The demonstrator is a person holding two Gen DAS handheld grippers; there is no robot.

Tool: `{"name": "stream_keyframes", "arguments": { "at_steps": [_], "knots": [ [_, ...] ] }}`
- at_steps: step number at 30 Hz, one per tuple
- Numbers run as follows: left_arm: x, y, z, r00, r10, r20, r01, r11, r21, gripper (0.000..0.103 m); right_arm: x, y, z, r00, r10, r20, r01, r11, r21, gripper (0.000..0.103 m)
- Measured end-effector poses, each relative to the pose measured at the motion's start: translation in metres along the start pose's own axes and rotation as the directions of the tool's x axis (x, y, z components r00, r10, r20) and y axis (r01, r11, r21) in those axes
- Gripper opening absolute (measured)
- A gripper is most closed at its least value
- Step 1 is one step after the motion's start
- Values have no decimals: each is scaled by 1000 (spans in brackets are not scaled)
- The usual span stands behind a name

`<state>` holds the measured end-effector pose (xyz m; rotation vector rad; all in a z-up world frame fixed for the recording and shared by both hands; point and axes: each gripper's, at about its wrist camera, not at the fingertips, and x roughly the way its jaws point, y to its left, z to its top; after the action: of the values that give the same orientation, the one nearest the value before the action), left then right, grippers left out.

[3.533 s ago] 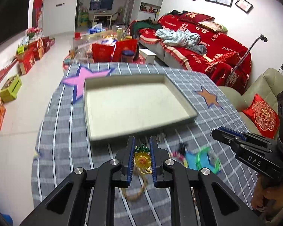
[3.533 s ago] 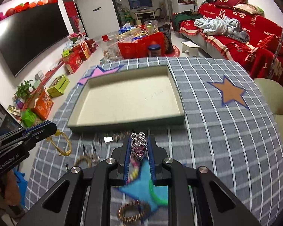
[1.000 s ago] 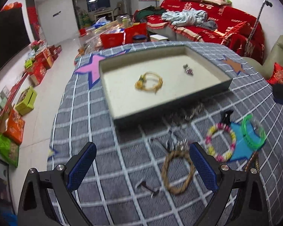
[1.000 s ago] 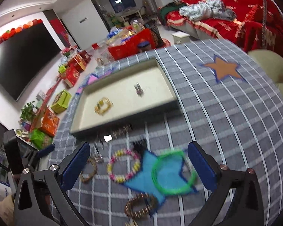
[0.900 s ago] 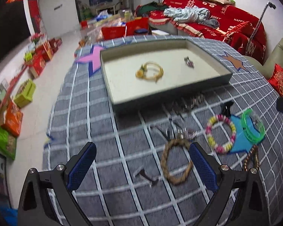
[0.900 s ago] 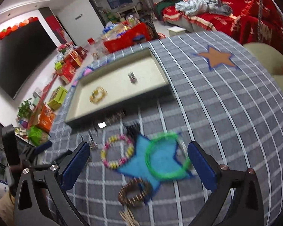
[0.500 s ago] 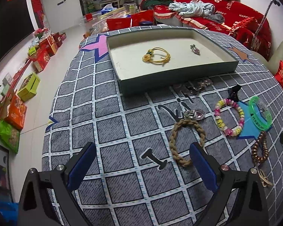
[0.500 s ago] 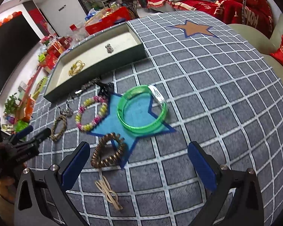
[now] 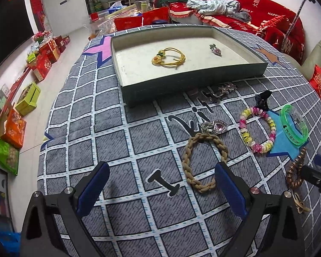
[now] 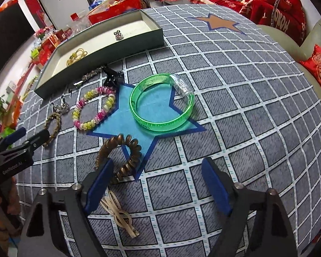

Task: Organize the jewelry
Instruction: 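Grasp the tan braided bracelet with the left tool while the right tool grasps the brown coiled bracelet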

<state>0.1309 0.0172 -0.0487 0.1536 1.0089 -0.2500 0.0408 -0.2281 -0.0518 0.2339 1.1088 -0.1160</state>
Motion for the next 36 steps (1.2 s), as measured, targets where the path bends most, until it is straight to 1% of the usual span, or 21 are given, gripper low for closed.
{"name": "stream_keyframes", "arguments": {
  "at_steps": [1, 3, 6, 8, 9, 11, 12, 14, 15, 16, 17, 18, 19, 20, 25, 34, 36],
  "knots": [
    [1, -1, 0, 1000, -2, 0, 2, 1000, 0, 103, 0, 2, 0, 1000, -2, 0, 2, 1000, -7, 82],
    [2, -3, 1, 1000, -7, 0, 7, 1000, 2, 103, 0, 7, 0, 1000, 0, 2, 0, 1000, -20, 80],
    [3, -7, 1, 1000, -12, 3, 12, 1000, 13, 103, 3, 16, -2, 1000, -28, 10, 28, 998, -58, 77],
    [2, -9, 1, 1000, -29, 8, 29, 999, 17, 102, 4, 23, -3, 999, -50, 19, 52, 994, -92, 71],
    [1, -11, 1, 1000, -26, 10, 26, 999, 21, 102, 4, 27, -4, 998, -62, 25, 64, 992, -113, 68],
    [-1, -13, 0, 999, -33, 20, 32, 999, 28, 94, 4, 33, -5, 997, -67, 35, 72, 987, -143, 57],
    [-2, -15, -1, 999, -46, 21, 45, 999, 30, 88, 3, 34, -5, 997, -65, 36, 69, 986, -149, 54],
    [-4, -19, -1, 998, -52, 22, 51, 998, 44, 81, 2, 38, -5, 998, -57, 37, 63, 985, -163, 43],
    [-5, -21, -2, 998, -61, 26, 59, 997, 53, 73, 2, 39, -5, 998, -53, 37, 59, 984, -169, 39],
    [-6, -23, -2, 997, -73, 27, 71, 996, 58, 62, 2, 41, -6, 998, -50, 39, 56, 983, -173, 28],
    [-7, -25, -2, 996, -88, 27, 86, 994, 64, 56, 1, 42, -6, 998, -46, 39, 52, 983, -175, 18],
    [-9, -28, -2, 995, -96, 30, 94, 993, 74, 44, 1, 43, -7, 998, -44, 38, 50, 983, -175, 15],
    [-9, -30, -2, 996, -90, 31, 87, 993, 84, 31, 1, 43, -7, 999, -39, 37, 45, 984, -173, 13],
    [-8, -31, -3, 996, -87, 24, 84, 992, 95, 24, 0, 42, -7, 999, -34, 37, 40, 985, -169, 13],
    [-16, -25, -7, 987, -155, 38, 152, 986, 65, 24, -6, 32, -8, 999, 34, 39, -28, 992, -127, 13],
    [-38, -21, -2, 975, -208, 80, 204, 977, 54, 24, -26, 30, -1, 992, 84, 96, -71, 989, -130, 13],
    [-38, -20, -1, 975, -207, 77, 204, 978, 52, 24, -26, 29, 2, 991, 94, 95, -81, 989, -125, 13]
  ]
}}
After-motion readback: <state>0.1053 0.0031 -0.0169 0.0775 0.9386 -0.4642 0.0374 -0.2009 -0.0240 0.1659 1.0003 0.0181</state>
